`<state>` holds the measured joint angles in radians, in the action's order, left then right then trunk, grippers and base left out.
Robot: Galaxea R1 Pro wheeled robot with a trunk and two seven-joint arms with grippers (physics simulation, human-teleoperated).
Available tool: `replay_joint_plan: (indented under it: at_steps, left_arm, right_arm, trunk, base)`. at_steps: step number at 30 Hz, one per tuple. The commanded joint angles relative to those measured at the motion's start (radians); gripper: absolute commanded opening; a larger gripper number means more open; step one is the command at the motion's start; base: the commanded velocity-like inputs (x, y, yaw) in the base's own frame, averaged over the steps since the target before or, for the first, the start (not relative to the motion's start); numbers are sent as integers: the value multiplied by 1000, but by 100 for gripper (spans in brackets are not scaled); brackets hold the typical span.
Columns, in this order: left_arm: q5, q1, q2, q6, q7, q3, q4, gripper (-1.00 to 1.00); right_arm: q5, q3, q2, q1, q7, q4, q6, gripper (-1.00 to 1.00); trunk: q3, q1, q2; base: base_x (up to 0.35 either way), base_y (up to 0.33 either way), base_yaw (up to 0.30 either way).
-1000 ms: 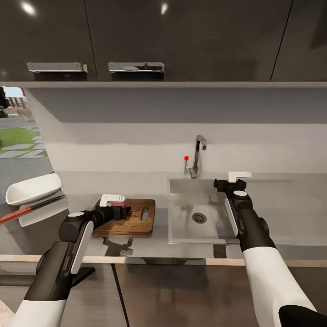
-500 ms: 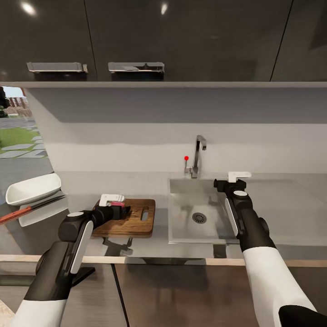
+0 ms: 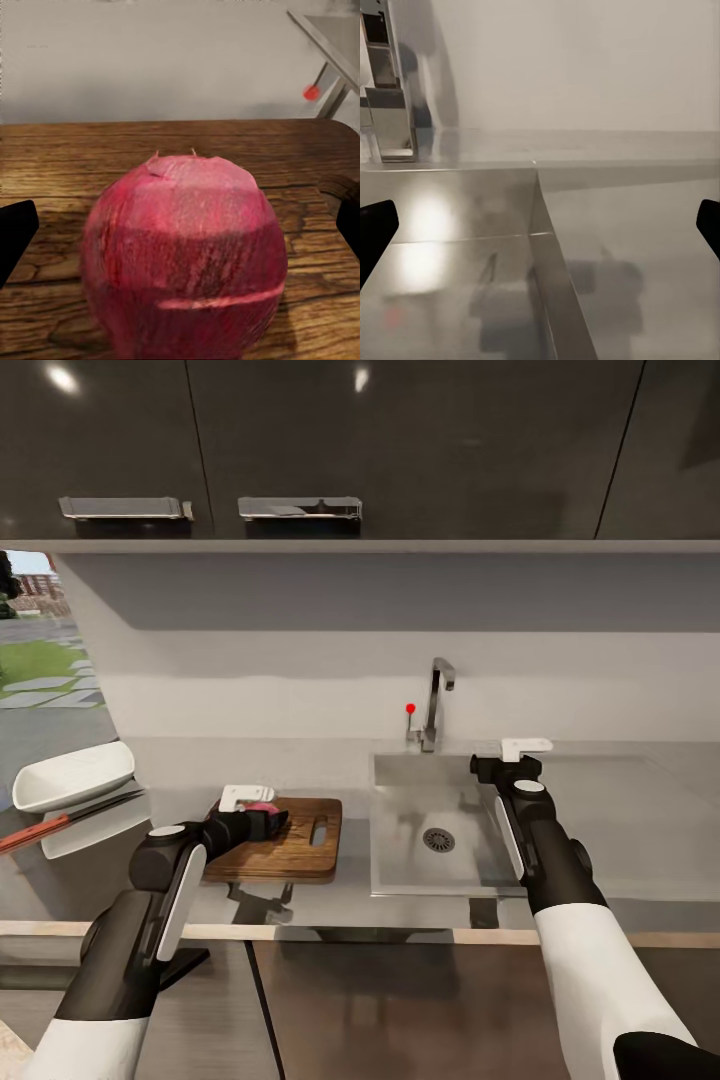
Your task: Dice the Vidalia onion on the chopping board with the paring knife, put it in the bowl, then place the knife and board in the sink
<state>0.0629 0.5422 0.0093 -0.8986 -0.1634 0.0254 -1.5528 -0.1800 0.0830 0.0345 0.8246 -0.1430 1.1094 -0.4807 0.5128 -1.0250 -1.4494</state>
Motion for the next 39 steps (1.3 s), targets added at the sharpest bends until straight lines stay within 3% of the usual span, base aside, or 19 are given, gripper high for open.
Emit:
replay_joint_plan:
  at_steps: [1,39]
  left_arm:
    - [6,1,2,-5,2,1,-1,100]
    - [6,1,9,-13,2,2,0,100]
  right_arm:
    - [-9,1,1,1,2,1,-6,100]
    - [-9,1,2,1,2,1,-6,100]
  trunk:
    - [1,0,-1]
    - [-57,0,-1]
  base:
    - [-5,0,0]
    - [-309,0,0]
